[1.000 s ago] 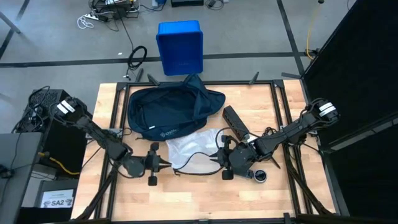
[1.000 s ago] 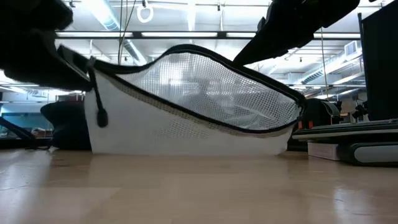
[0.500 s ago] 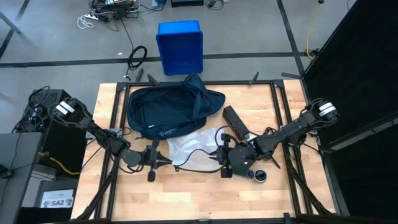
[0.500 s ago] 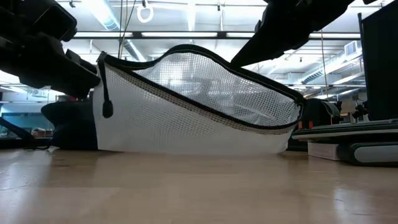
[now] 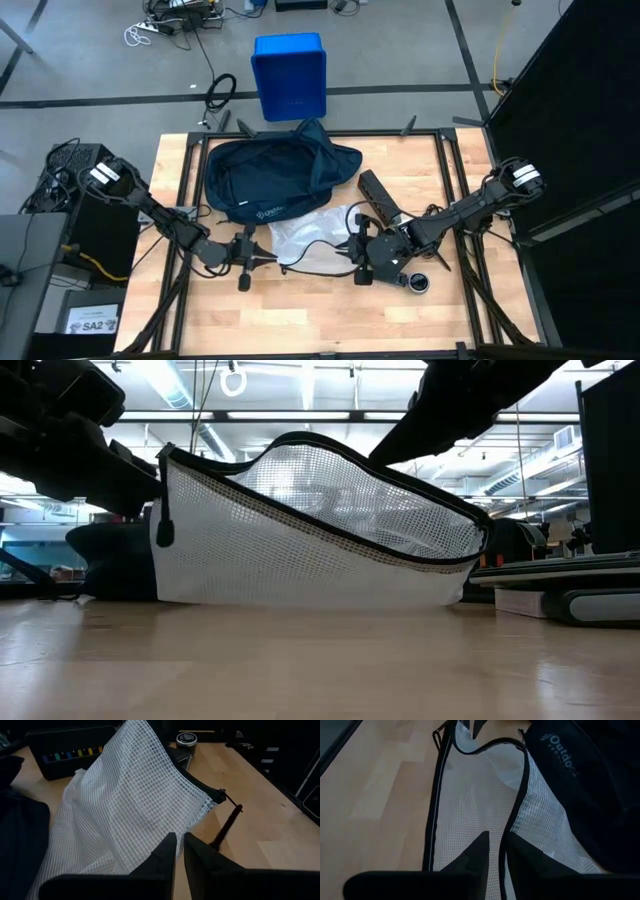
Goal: Unpack backpack
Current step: Put the black pen into the white mesh envelope
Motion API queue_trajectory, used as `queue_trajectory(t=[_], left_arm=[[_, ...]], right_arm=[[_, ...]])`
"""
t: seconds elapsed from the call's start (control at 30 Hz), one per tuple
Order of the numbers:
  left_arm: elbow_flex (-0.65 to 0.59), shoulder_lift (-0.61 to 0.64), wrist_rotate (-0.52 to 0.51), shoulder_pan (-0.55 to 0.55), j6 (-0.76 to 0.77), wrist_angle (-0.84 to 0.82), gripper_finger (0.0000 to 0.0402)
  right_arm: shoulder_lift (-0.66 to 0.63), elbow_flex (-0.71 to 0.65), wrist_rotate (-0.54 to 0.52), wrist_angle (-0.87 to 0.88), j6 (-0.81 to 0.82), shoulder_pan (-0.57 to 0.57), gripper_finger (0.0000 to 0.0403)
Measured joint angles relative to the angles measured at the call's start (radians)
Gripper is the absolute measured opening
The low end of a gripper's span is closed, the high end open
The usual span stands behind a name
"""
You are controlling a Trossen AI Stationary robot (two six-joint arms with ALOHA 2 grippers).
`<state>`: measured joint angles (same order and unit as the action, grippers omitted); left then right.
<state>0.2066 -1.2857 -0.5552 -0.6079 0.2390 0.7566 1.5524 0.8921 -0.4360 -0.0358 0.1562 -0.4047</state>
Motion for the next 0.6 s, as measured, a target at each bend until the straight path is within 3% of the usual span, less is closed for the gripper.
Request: queue_trajectory(t=[0.6], left_arm=[[0.0,0.0,0.0,0.0,0.0,0.0,0.001]], right_arm=[[0.0,0.0,0.015,0.0,-0.044,-0.002,0.0041]])
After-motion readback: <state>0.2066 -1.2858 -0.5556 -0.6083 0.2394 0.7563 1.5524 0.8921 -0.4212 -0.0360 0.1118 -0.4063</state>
